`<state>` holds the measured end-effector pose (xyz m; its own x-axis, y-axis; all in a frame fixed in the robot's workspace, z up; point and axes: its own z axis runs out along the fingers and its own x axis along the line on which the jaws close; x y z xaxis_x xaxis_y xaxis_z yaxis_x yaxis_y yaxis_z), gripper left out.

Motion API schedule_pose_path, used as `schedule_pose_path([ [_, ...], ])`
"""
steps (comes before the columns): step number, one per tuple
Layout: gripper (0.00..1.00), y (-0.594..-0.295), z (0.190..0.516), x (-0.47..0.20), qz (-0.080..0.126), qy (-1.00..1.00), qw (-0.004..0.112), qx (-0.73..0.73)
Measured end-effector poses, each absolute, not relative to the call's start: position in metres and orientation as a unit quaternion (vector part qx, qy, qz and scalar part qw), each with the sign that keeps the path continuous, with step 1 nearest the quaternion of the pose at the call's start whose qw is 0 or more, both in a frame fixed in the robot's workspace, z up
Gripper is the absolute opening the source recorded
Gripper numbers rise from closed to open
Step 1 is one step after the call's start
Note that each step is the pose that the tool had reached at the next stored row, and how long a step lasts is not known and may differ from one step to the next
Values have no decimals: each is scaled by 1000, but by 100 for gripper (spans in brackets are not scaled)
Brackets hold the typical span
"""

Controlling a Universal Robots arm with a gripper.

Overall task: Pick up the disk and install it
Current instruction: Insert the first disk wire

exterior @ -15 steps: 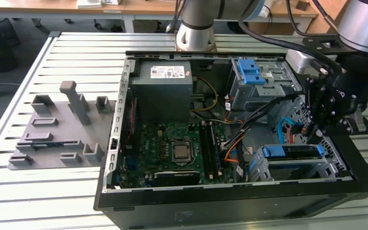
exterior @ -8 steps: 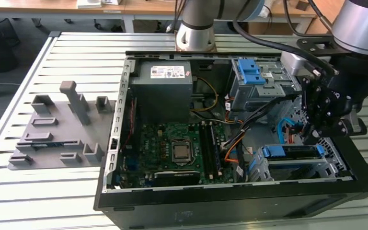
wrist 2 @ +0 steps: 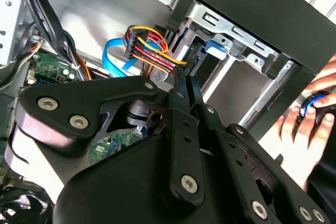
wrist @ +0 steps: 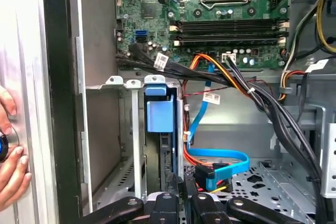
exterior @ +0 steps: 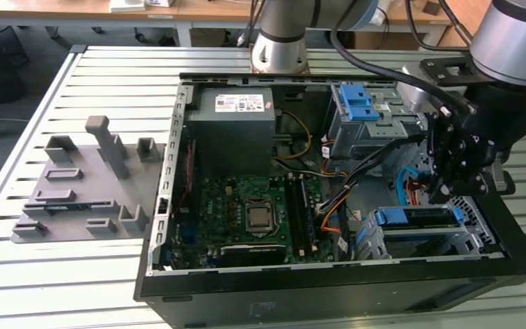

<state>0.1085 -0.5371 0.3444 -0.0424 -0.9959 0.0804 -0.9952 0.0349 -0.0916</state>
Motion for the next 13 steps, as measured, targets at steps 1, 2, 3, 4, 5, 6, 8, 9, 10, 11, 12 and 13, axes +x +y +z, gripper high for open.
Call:
schedule_pose_path([
  [1,16,-539,344,108,-61,719,4,-692],
  [2,16,-540,343,108,-62,718,5,-693],
  [3,16,-541,342,108,-62,718,5,-693],
  [4,16,-541,341,107,-63,717,6,-694],
  [5,16,-542,341,107,-63,717,7,-694],
  [6,16,-543,339,105,-60,714,12,-697],
  [8,16,-543,339,105,-57,714,15,-698],
  [9,16,-543,338,105,-54,714,18,-698],
  [10,16,-543,338,105,-53,714,19,-698],
  [11,16,-543,338,105,-51,714,21,-698],
  [12,16,-544,338,105,-50,714,22,-698],
  [13,16,-545,338,105,-49,714,23,-698],
])
